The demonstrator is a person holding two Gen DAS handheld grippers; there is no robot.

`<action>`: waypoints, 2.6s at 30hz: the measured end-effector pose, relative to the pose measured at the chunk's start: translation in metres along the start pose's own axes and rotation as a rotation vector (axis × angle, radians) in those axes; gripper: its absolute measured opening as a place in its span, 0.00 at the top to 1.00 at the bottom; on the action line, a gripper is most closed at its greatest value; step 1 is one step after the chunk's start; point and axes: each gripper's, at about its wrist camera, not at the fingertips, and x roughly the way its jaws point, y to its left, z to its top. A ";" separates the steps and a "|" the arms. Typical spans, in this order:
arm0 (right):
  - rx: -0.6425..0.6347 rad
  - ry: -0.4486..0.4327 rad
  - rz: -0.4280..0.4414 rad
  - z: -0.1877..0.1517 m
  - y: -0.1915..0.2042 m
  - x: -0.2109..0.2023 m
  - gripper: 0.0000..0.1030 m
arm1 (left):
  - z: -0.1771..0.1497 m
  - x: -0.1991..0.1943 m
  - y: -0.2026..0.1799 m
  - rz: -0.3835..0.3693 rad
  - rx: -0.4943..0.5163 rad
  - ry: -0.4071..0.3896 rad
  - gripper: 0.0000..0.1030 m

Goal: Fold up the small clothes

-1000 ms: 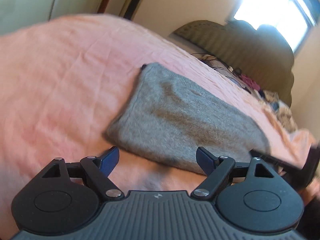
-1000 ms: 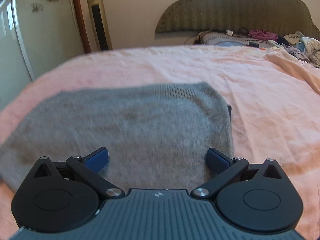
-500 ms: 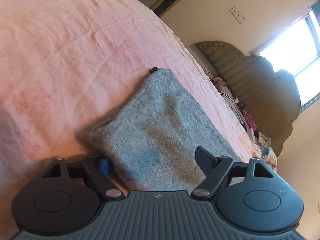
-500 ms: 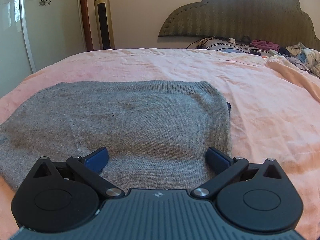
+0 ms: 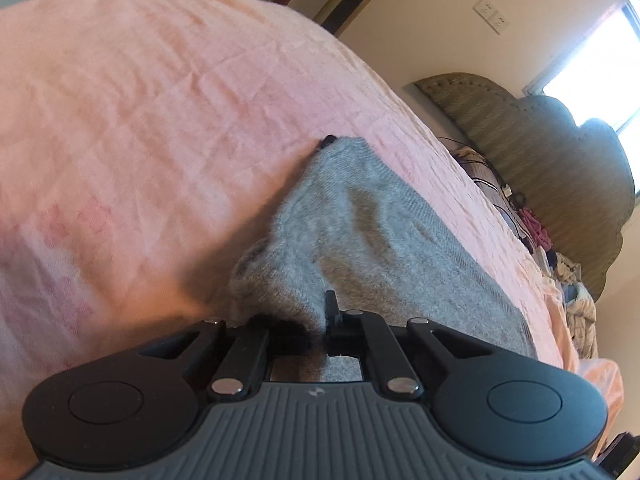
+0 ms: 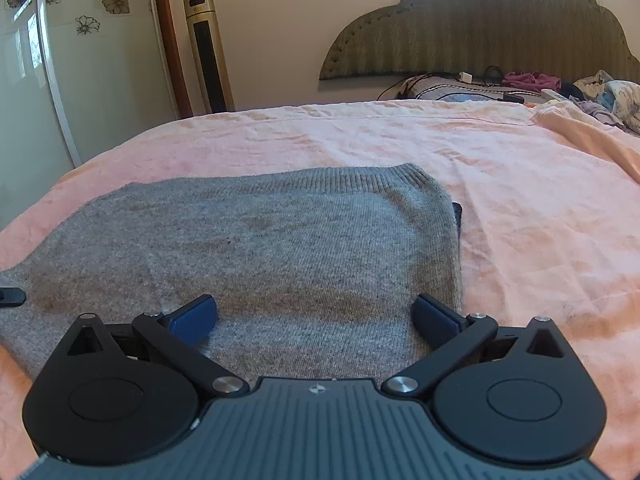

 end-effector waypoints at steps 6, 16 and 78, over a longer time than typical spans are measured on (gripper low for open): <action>0.003 -0.001 0.002 0.000 0.000 -0.001 0.00 | 0.000 0.008 0.002 0.025 0.011 0.022 0.94; 0.340 -0.054 0.158 0.008 -0.037 -0.020 0.00 | -0.019 -0.008 -0.091 -0.060 0.455 -0.099 0.95; 0.473 0.266 0.288 0.076 -0.146 0.068 0.85 | -0.115 -0.004 -0.182 -0.520 1.033 0.132 0.29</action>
